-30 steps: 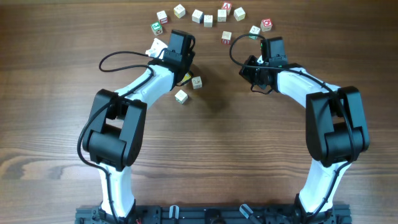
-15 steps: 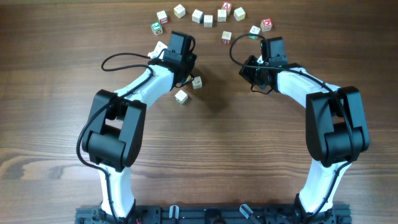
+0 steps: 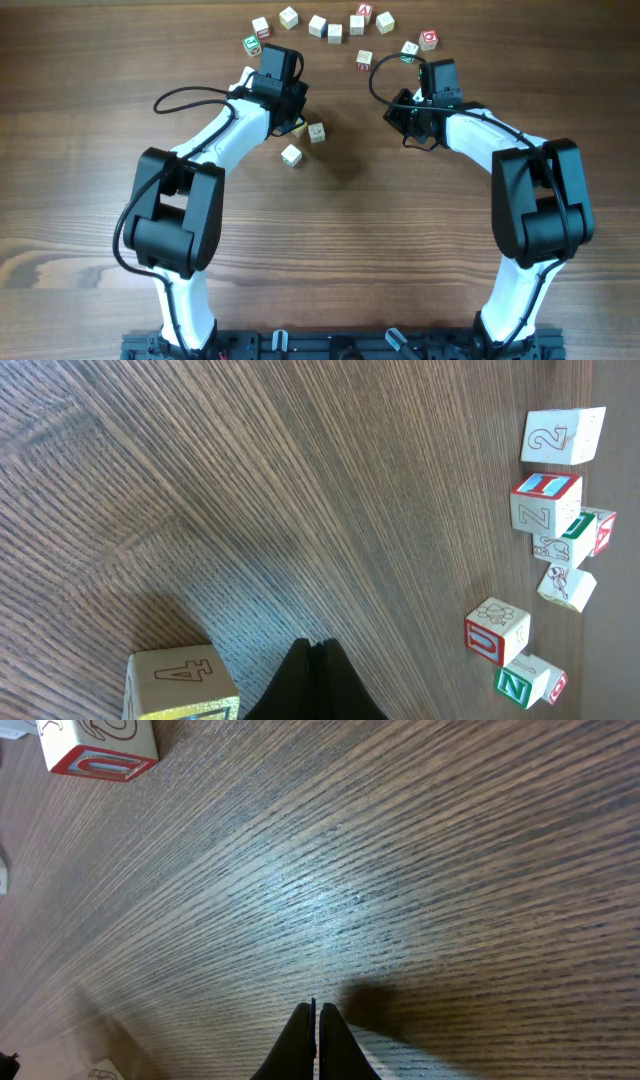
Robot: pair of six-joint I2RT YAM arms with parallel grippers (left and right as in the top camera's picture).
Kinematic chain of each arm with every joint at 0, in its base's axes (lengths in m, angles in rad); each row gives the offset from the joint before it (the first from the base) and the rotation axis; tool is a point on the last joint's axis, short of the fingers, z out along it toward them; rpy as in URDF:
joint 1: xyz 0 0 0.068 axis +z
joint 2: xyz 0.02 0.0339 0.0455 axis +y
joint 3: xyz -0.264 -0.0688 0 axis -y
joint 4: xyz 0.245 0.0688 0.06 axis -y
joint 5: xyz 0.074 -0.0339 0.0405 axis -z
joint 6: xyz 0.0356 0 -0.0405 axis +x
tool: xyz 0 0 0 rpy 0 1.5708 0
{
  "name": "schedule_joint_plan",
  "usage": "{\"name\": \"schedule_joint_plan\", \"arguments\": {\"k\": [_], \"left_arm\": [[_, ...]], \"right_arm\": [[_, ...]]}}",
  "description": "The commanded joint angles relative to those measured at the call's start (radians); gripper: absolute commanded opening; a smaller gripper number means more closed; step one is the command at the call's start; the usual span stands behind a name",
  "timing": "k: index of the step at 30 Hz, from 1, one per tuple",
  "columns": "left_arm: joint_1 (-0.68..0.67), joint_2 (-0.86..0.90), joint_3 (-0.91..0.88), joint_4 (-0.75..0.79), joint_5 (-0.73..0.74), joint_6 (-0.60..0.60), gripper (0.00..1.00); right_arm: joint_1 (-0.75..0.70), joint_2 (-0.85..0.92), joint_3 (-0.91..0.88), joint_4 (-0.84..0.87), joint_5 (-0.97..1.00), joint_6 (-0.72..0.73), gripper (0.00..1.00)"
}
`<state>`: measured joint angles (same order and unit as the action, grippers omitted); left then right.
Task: Form a circle
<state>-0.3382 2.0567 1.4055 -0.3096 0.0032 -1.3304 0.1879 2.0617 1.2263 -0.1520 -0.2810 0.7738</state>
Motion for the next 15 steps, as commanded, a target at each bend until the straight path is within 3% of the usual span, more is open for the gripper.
{"name": "schedule_joint_plan", "arguments": {"k": [1, 15], "left_arm": [[-0.003, -0.004, 0.016, 0.010, 0.006, -0.014, 0.04], [-0.030, 0.037, 0.016, 0.002, 0.007, -0.014, 0.04]], "right_arm": [[-0.006, -0.026, 0.000, 0.002, -0.015, 0.013, 0.04], [-0.006, -0.026, 0.000, 0.001, -0.015, 0.012, 0.04]]}}
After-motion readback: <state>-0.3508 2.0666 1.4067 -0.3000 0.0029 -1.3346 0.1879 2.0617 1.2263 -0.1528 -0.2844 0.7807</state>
